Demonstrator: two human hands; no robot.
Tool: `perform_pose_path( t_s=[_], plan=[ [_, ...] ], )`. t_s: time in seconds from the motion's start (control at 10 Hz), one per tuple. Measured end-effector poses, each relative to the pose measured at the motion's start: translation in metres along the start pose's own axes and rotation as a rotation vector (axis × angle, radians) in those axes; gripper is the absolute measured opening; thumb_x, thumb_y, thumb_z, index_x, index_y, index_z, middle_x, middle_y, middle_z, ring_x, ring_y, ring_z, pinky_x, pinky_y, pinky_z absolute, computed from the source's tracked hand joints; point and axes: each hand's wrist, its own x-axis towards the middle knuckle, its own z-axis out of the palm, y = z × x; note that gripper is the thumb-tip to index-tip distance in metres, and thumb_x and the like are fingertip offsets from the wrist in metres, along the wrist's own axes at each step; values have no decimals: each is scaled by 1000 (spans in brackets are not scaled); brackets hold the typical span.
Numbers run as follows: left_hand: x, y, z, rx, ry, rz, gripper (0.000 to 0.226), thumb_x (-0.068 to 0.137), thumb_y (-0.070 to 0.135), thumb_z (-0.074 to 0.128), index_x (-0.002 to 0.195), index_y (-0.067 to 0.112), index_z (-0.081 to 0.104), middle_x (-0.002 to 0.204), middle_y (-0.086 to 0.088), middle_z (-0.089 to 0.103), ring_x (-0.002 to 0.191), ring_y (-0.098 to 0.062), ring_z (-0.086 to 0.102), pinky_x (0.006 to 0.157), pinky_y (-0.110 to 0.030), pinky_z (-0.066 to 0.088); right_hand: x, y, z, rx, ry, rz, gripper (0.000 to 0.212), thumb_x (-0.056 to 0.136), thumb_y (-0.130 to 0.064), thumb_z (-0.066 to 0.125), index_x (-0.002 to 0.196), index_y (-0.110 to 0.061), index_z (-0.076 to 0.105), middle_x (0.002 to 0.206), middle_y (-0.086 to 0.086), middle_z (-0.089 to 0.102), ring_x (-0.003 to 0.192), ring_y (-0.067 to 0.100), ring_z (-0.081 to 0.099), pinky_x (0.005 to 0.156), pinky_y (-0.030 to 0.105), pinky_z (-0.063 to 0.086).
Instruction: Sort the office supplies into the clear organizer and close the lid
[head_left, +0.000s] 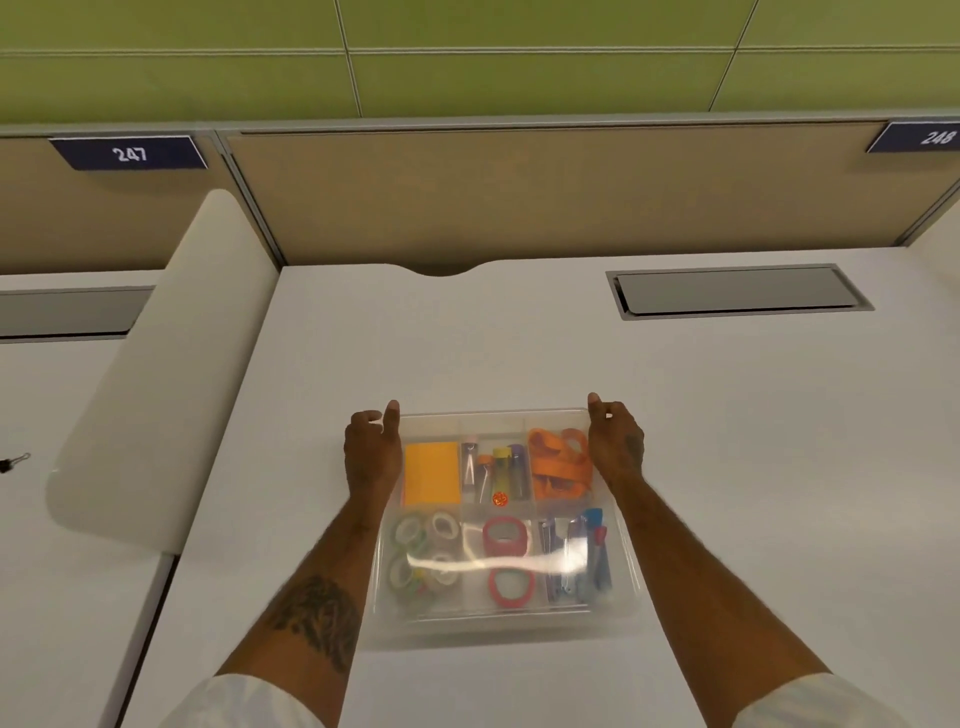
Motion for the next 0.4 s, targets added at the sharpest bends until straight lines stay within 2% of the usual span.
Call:
perform_pose_path(
  t_s=[0.1,0.2,0.3,0.4],
  plan=[
    [-15,3,-6,198,61,195,53,97,53,43,129,11,51,132,-15,53,122,-34,49,97,-50,41,-9,-2,-8,-88,52,-105,50,97,-54,37,122,-16,56,126,13,56,113,29,55,90,36,45],
    [-31,3,-11,362,49,391,58,98,50,41,140,10,45,146,-15,44,137,-32,38,111,-52,31,-22,-2,-11,-235,56,-256,52,95,-57,38,130,-21,51,136,9,49,124,27,47,100,43,42],
    [-50,6,-18,557,-37,504,72,96,61,22,151,14,29,160,-11,22,149,-27,14,119,-54,11,-43,-3,-17,-435,36,-422,59,95,-58,35,140,-21,43,149,11,36,139,29,32,109,47,34],
    [-65,7,-22,727,-89,588,97,80,73,-14,155,18,12,164,-8,5,151,-24,-1,119,-53,2,-58,0,-19,-580,-37,-535,71,91,-65,23,149,-23,31,158,14,20,148,32,12,115,52,22]
  ],
)
